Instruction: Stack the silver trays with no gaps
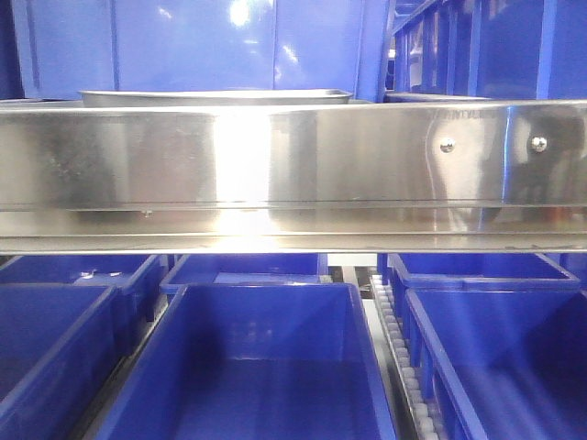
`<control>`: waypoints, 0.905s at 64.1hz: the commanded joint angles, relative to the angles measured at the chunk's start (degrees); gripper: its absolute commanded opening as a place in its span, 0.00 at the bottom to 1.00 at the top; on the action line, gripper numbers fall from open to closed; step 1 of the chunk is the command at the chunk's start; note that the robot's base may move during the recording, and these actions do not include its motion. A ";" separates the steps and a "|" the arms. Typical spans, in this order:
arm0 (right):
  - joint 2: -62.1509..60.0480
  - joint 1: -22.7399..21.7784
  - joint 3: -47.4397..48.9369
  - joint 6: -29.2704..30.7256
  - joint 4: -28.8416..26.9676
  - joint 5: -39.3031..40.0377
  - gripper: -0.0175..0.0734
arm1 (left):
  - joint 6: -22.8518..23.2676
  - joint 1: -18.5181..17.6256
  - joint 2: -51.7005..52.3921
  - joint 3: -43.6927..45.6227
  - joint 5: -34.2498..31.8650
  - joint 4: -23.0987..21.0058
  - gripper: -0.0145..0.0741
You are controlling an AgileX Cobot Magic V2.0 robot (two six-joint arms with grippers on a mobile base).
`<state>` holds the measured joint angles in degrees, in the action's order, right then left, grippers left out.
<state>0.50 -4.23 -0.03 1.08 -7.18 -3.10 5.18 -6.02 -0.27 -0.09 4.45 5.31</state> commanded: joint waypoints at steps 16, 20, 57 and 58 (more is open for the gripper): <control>-0.50 -0.26 0.03 -0.10 3.43 -2.24 0.11 | 0.38 0.16 0.27 0.09 -0.79 -0.27 0.15; -0.50 -0.26 0.03 -0.10 3.43 -2.70 0.11 | 0.38 0.16 0.27 0.09 -0.79 -0.27 0.15; -0.50 -0.26 0.03 -0.10 3.43 -2.45 0.11 | 0.38 0.16 0.27 0.09 -0.79 -0.27 0.15; -0.50 -0.26 0.03 -0.10 3.43 -2.45 0.11 | 0.38 0.16 0.27 0.09 -0.79 -0.27 0.15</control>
<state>0.50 -4.28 -0.03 0.99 -4.29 -6.37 5.18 -6.02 -0.27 -0.09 4.45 5.31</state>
